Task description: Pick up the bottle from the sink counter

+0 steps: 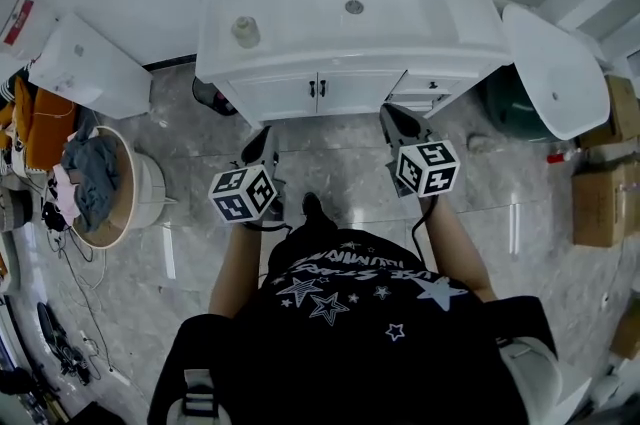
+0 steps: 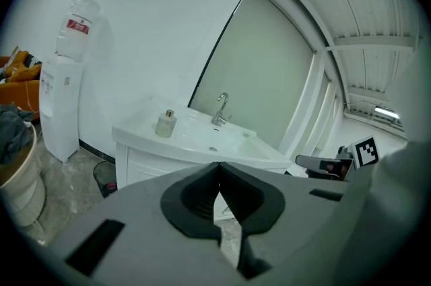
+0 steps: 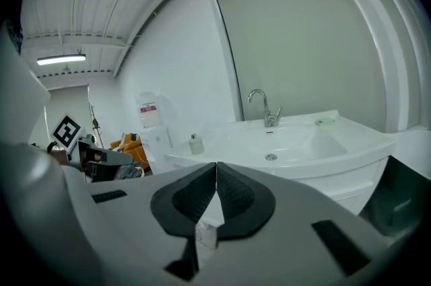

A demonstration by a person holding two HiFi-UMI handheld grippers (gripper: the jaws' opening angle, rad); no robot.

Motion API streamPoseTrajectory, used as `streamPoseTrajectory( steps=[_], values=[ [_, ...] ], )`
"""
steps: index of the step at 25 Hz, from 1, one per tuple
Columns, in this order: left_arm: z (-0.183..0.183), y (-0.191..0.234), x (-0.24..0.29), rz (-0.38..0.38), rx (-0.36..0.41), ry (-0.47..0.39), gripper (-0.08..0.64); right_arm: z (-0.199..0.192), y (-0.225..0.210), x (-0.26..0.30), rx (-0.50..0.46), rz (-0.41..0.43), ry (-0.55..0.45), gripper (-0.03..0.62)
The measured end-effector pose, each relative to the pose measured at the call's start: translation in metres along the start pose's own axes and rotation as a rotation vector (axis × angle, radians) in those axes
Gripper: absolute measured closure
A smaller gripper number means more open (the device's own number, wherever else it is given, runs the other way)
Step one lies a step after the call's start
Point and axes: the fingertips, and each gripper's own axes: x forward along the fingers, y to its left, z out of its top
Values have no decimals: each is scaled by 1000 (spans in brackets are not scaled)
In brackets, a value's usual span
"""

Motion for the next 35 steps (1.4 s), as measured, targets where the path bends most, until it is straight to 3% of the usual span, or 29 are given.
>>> streamPoseTrajectory(
  steps=[4, 8, 14, 19, 28, 35],
  values=[
    [21, 42, 13, 21, -11, 2, 551, 12, 12, 49, 1, 8, 23, 584],
    [41, 80, 23, 43, 30, 10, 552, 29, 26, 89, 23, 9, 0, 584],
    [53, 102, 31, 26, 28, 7, 552, 38, 47, 121, 39, 52, -16, 584],
    [60, 122, 33, 79, -7, -13, 551, 47, 51, 152, 17, 99, -9, 576],
    [94, 158, 47, 220, -28, -72, 552, 61, 69, 243, -43, 309, 61, 340],
    [114, 184, 68, 326, -66, -89, 551, 61, 85, 320, -191, 457, 149, 267]
  ],
)
